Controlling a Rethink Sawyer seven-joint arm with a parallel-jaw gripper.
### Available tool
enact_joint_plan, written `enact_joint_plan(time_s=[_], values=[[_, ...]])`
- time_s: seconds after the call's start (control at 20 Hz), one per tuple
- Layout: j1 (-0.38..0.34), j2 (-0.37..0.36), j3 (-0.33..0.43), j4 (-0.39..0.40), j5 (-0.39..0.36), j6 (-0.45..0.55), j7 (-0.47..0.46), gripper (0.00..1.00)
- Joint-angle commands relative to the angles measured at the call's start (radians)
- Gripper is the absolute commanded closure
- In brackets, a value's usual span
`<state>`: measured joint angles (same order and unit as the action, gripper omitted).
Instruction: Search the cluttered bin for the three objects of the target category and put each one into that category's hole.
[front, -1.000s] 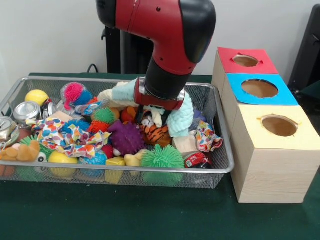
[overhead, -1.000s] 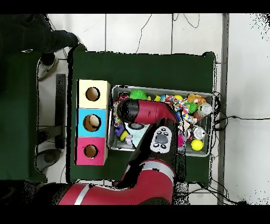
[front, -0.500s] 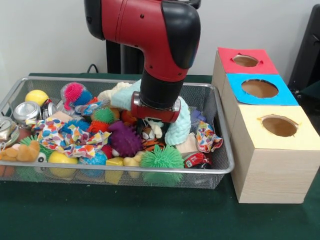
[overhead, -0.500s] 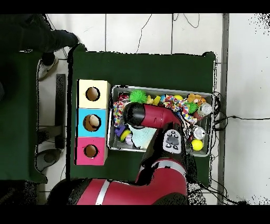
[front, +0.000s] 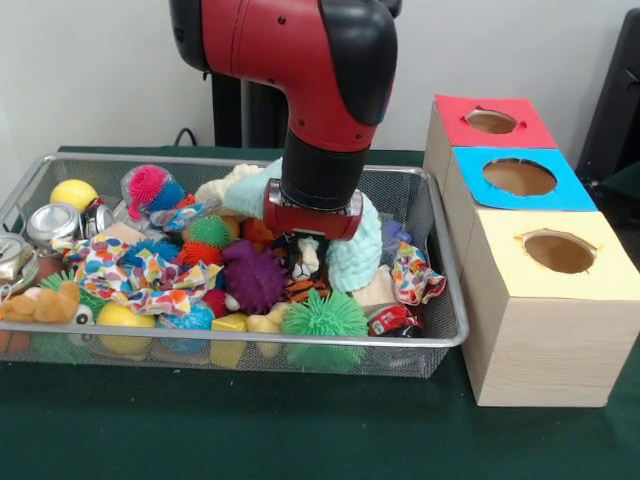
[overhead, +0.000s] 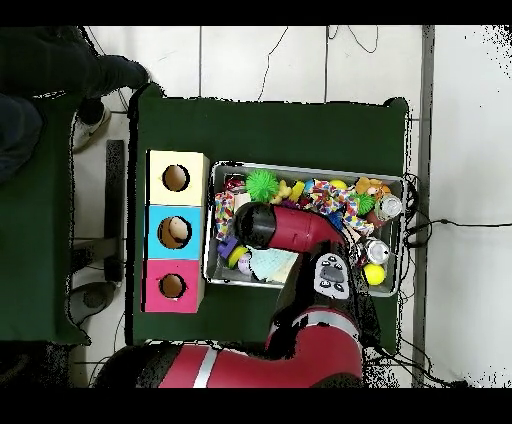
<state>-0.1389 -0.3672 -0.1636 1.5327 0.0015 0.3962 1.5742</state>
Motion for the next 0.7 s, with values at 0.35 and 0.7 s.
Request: enact_joint_plan(time_s=[0.35,0.7], values=[[-0.091,-0.124,0.204,0.215,0.006,-0.323,0.243,1.0],[-0.14,-0.324,0.269,0.354,-0.002,-0.405,0.266,1.0]])
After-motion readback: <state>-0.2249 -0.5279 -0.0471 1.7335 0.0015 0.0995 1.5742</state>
